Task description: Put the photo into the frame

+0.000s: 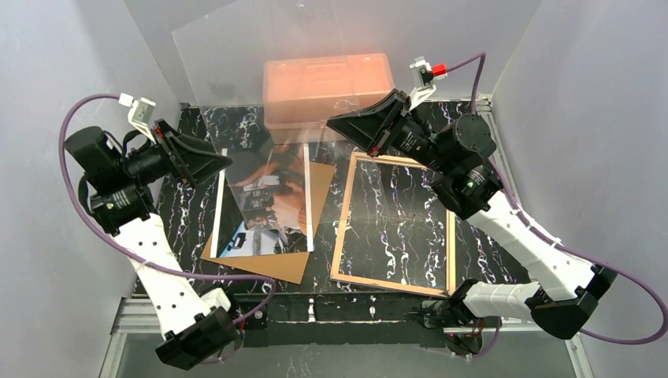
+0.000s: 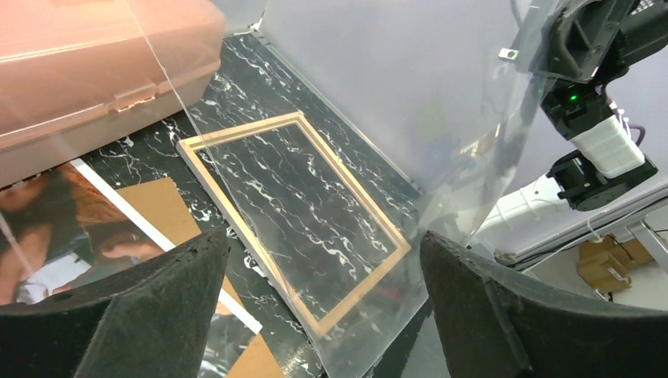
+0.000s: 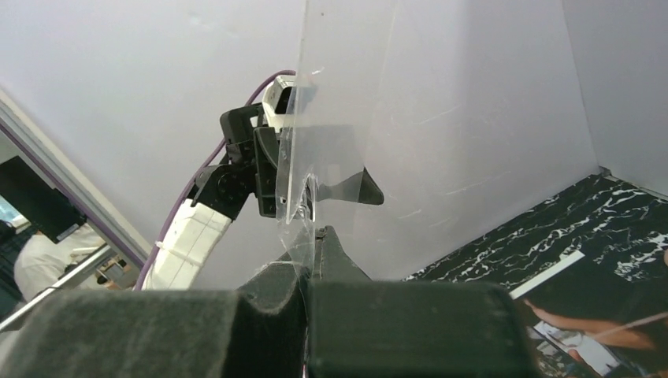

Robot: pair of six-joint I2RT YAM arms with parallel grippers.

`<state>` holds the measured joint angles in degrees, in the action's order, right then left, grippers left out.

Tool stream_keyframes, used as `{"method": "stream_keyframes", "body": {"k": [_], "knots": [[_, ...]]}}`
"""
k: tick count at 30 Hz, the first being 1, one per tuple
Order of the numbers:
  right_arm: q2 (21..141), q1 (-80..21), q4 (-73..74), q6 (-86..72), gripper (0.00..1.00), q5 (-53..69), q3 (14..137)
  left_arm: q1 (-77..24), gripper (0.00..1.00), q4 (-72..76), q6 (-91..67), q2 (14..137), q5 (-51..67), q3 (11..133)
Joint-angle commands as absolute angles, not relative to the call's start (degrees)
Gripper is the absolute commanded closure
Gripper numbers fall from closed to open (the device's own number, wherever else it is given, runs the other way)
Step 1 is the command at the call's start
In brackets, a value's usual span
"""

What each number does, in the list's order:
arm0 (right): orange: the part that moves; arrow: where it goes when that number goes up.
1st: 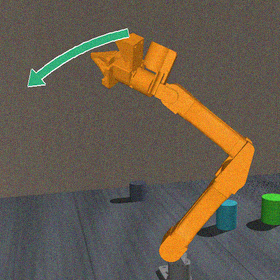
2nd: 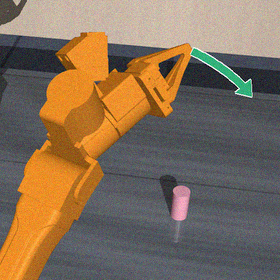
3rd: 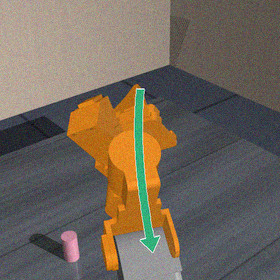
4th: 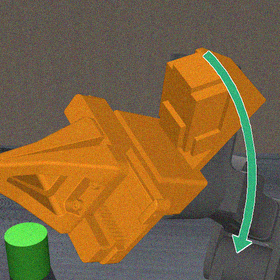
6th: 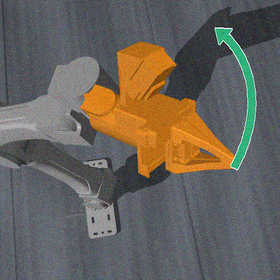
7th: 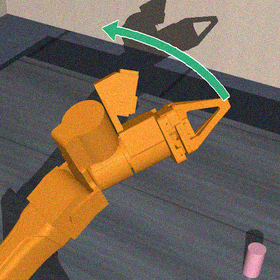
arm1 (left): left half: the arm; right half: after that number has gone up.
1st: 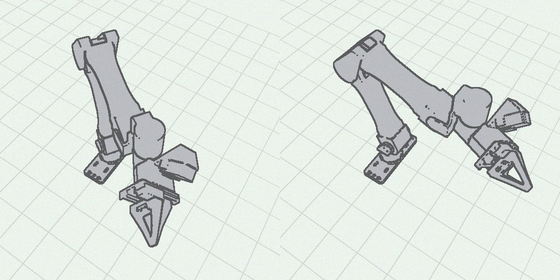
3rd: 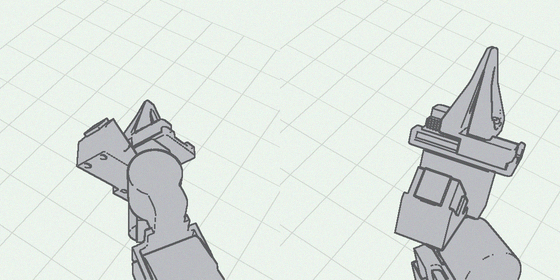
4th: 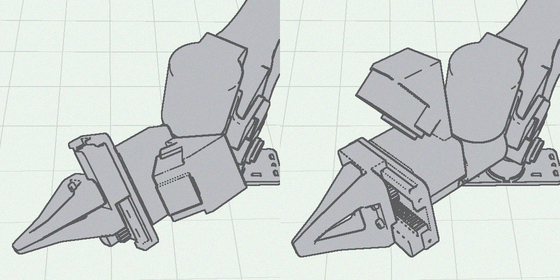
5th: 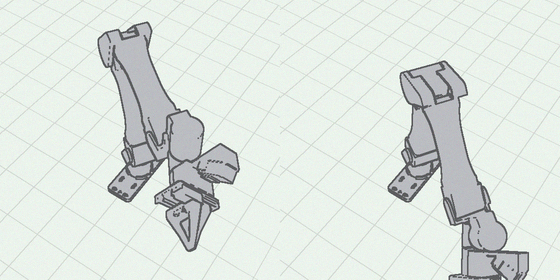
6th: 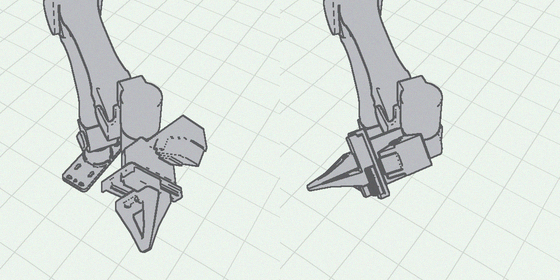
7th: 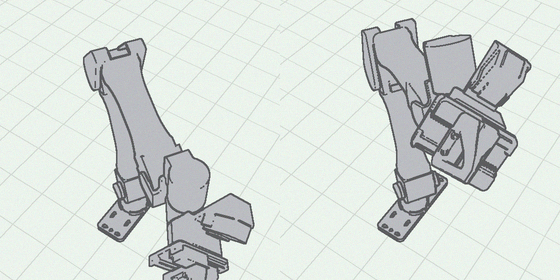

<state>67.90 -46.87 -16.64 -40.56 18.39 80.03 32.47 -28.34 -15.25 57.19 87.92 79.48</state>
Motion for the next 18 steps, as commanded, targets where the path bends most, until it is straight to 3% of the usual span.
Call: {"method": "stream_keyframes", "body": {"k": [1,6,11,15,18], "knots": [[68.1,-46.2,-27.4,-45.0,0.99,18.7,78.4,32.5,0.14,-47.2,-2.6,59.5,99.1,86.1],[67.9,-45.3,-31.0,-46.8,0.99,18.7,75.2,32.5,0.38,-47.2,-1.3,58.3,99.1,86.5],[66.9,-43.8,-31.5,-47.3,0.99,18.6,73.5,32.5,0.49,-47.3,-1.9,58.6,99.1,87.3],[66.4,-42.7,-31.9,-47.6,0.99,18.5,71.5,32.5,0.65,-47.4,-2.5,59.3,99.1,88.5],[67.1,-42.2,-33.8,-48.1,0.95,19.5,70.0,32.5,0.7,-47.3,-1.9,58.8,99.1,88.7]]}}
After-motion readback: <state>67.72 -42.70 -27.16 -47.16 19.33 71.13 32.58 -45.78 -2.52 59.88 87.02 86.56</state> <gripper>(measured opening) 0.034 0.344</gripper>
